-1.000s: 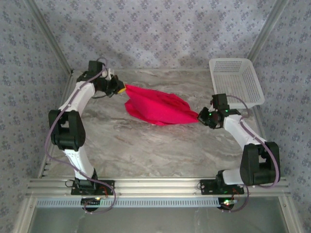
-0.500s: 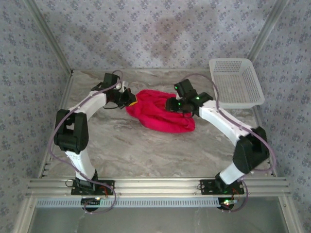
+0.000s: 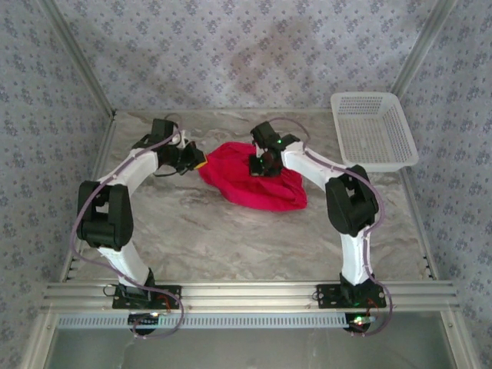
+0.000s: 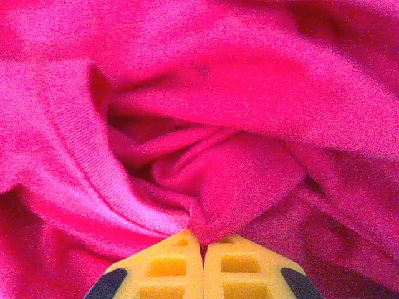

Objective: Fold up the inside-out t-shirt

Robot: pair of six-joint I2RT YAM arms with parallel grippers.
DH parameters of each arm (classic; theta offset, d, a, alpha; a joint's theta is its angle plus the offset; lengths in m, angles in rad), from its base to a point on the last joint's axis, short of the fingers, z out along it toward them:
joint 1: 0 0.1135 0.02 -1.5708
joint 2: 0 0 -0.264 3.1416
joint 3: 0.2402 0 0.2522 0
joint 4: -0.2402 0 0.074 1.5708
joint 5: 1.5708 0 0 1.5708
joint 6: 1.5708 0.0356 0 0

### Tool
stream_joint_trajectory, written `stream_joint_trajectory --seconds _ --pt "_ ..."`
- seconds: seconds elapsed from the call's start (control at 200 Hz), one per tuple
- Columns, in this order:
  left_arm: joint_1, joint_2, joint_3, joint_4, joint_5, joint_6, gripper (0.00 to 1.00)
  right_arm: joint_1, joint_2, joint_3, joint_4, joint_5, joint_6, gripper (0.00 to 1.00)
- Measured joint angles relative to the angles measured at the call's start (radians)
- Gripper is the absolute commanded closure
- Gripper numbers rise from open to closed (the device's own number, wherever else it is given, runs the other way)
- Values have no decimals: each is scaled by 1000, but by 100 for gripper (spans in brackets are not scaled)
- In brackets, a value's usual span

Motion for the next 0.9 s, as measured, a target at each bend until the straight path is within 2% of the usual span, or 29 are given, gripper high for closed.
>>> stream_joint_trajectory --seconds 0.125,0.27,0.435,0.515,0.6,0.715,0.73,0.74,0.755,0.825,0.845,0.899 --pt "22 0 5 -7 -3 5 100 -4 -80 121 -82 0 -19 100" --pt "25 6 73 -33 -4 7 100 -5 -262 242 -148 -4 -40 100" --pt "2 18 179 -23 51 15 100 -21 -455 281 -172 -57 -44 100" --pt "-11 18 209 -18 81 18 100 -74 -533 214 -140 -117 -31 100" --pt "-19 19 219 -15 87 18 100 -176 -600 69 -68 -204 12 100" --pt "-21 40 219 -19 69 18 100 -288 -592 -93 16 -261 56 100" --pt "-21 45 219 -21 64 18 97 -296 -585 -107 22 -264 60 100" --pt "-22 48 219 -22 61 18 97 -302 -577 -117 24 -263 61 98" --pt "-24 52 219 -24 55 18 93 -307 -565 -127 29 -263 63 90" --pt "-38 68 217 -39 14 20 81 -325 -487 -148 28 -251 63 63" --pt "-44 71 216 -46 -5 31 76 -328 -457 -148 24 -234 69 58" --pt "-63 71 211 -64 -49 33 58 -337 -385 -137 -4 -182 55 53"
